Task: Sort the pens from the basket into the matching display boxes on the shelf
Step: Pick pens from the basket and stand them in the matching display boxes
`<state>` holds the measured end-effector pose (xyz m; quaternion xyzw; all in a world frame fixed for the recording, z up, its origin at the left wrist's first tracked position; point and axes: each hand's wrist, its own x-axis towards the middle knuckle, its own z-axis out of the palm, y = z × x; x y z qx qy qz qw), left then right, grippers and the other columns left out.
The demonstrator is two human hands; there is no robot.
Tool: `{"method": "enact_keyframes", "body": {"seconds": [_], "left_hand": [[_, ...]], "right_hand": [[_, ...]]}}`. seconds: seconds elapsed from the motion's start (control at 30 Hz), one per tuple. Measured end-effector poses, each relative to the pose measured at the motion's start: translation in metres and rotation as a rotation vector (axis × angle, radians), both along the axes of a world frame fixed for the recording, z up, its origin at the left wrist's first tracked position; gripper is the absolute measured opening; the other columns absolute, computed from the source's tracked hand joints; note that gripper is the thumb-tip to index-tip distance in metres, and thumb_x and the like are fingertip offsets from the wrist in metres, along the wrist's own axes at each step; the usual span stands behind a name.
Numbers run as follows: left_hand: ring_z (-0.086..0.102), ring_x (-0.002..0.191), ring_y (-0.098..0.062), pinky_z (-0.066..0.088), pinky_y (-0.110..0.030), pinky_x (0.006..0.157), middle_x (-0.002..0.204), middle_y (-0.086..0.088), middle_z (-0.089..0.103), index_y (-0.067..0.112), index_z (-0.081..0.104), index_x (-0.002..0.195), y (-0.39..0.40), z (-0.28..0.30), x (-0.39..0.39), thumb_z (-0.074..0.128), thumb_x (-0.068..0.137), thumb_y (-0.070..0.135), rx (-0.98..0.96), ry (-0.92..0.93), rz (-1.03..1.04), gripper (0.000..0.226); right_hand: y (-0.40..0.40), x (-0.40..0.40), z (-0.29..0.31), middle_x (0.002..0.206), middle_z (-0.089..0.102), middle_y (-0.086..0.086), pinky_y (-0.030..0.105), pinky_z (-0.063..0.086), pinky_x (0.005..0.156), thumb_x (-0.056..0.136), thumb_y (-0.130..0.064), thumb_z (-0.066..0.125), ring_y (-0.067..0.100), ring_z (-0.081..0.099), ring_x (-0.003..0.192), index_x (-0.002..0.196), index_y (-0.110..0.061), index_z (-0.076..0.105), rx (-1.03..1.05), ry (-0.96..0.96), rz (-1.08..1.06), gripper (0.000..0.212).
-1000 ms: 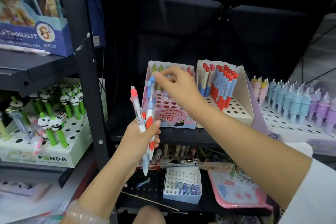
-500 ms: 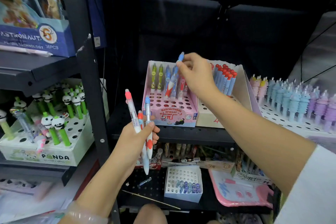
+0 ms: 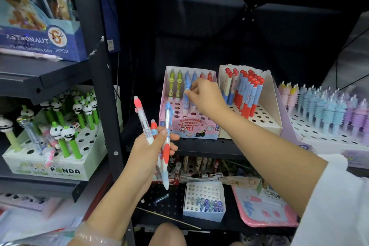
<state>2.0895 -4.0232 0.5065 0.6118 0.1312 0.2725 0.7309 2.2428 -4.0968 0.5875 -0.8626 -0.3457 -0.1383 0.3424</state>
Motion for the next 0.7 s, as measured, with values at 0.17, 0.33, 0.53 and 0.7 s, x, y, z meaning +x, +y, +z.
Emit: {"method": "enact_keyframes", "body": {"seconds": [0.17, 0.33, 0.53, 0.7], "left_hand": [[0.062, 0.057, -0.007, 0.051, -0.018, 0.055, 0.072, 0.0, 0.072, 0.01, 0.063, 0.092, -0.002, 0.003, 0.0, 0.048, 0.094, 0.016, -0.085, -0.031, -0.004, 0.016], [0.059, 0.055, -0.007, 0.051, -0.018, 0.054, 0.07, -0.001, 0.07, 0.005, 0.061, 0.095, -0.004, 0.005, 0.001, 0.047, 0.094, 0.017, -0.193, -0.081, -0.089, 0.018], [0.063, 0.055, -0.01, 0.052, -0.02, 0.052, 0.068, -0.003, 0.071, 0.002, 0.06, 0.097, -0.014, 0.008, 0.008, 0.047, 0.093, 0.018, -0.197, -0.088, -0.141, 0.022], [0.055, 0.046, -0.012, 0.048, -0.021, 0.044, 0.06, -0.001, 0.062, 0.012, 0.06, 0.103, -0.015, -0.001, 0.009, 0.049, 0.093, 0.025, -0.184, -0.015, -0.109, 0.02]], "right_hand": [[0.0, 0.0, 0.002, 0.083, 0.065, 0.007, 0.029, 0.047, 0.073, 0.092, -0.025, 0.057, 0.02, 0.061, 0.078, 0.101, -0.003, 0.061, -0.041, 0.021, -0.035, 0.024], [-0.018, -0.02, 0.0, 0.079, 0.062, -0.007, 0.012, 0.047, 0.06, 0.095, -0.024, 0.051, 0.0, 0.06, 0.065, 0.104, -0.013, 0.062, 0.225, 0.304, 0.209, 0.018], [-0.026, -0.032, -0.011, 0.094, 0.07, -0.002, 0.027, 0.053, 0.088, 0.095, -0.022, 0.052, 0.009, 0.066, 0.09, 0.108, -0.018, 0.062, 0.287, 0.775, 0.607, 0.017], [-0.033, -0.012, 0.015, 0.076, 0.068, -0.003, 0.017, 0.052, 0.064, 0.089, -0.019, 0.06, 0.007, 0.066, 0.068, 0.092, -0.018, 0.059, 0.631, 0.446, 0.372, 0.003]]}}
